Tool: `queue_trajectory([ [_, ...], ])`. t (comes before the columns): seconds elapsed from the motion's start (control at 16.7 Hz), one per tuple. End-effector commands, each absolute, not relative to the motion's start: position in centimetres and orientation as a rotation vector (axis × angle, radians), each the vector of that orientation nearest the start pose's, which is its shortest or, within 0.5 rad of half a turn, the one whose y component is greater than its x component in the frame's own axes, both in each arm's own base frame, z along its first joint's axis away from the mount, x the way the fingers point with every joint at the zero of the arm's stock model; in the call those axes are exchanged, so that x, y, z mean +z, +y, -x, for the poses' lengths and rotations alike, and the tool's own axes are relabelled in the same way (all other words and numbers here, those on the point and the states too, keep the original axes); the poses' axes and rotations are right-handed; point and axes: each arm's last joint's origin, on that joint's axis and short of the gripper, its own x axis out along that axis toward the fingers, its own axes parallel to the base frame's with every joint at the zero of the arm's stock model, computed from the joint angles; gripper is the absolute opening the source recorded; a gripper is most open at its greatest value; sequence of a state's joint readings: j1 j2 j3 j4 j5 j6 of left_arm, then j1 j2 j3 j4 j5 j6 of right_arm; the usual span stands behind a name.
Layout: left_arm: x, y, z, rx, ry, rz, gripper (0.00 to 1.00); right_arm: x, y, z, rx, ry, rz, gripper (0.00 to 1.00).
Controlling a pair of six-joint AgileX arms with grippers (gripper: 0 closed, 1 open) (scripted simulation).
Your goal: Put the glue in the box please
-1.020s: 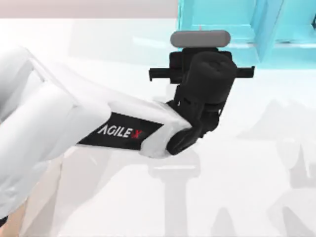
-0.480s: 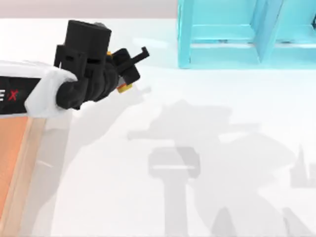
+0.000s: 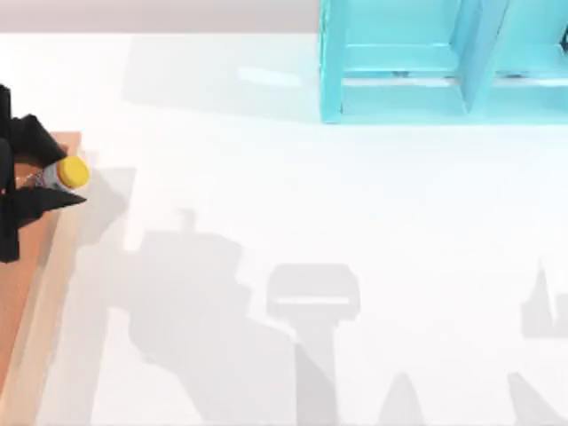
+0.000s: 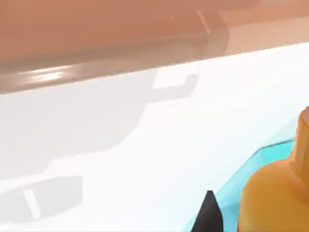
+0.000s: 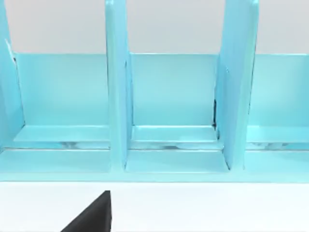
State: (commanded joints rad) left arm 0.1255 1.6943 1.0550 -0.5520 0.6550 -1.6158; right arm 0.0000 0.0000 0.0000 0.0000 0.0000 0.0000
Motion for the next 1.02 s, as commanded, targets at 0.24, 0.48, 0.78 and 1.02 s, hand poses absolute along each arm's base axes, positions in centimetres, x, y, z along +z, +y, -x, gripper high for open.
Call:
queue_trajectory([
  [0.24, 16.0, 9.5, -28.2, 1.354, 1.434, 2.611, 0.00, 16.0, -0.1, -10.6, 0.000, 0.000, 0.000, 1.00],
  [0.48, 14.5, 14.4, -24.2, 2.411, 1.323, 3.156, 0.00, 16.0, -0.1, -10.6, 0.000, 0.000, 0.000, 1.00],
  [0.78, 12.8, 19.0, -21.0, -1.013, -0.199, -0.719, 0.00, 16.0, -0.1, -10.6, 0.000, 0.000, 0.000, 1.00],
  [1.02, 11.0, 21.8, -19.6, -0.876, -0.024, -0.249, 0.00, 16.0, -0.1, -10.6, 0.000, 0.000, 0.000, 1.00],
])
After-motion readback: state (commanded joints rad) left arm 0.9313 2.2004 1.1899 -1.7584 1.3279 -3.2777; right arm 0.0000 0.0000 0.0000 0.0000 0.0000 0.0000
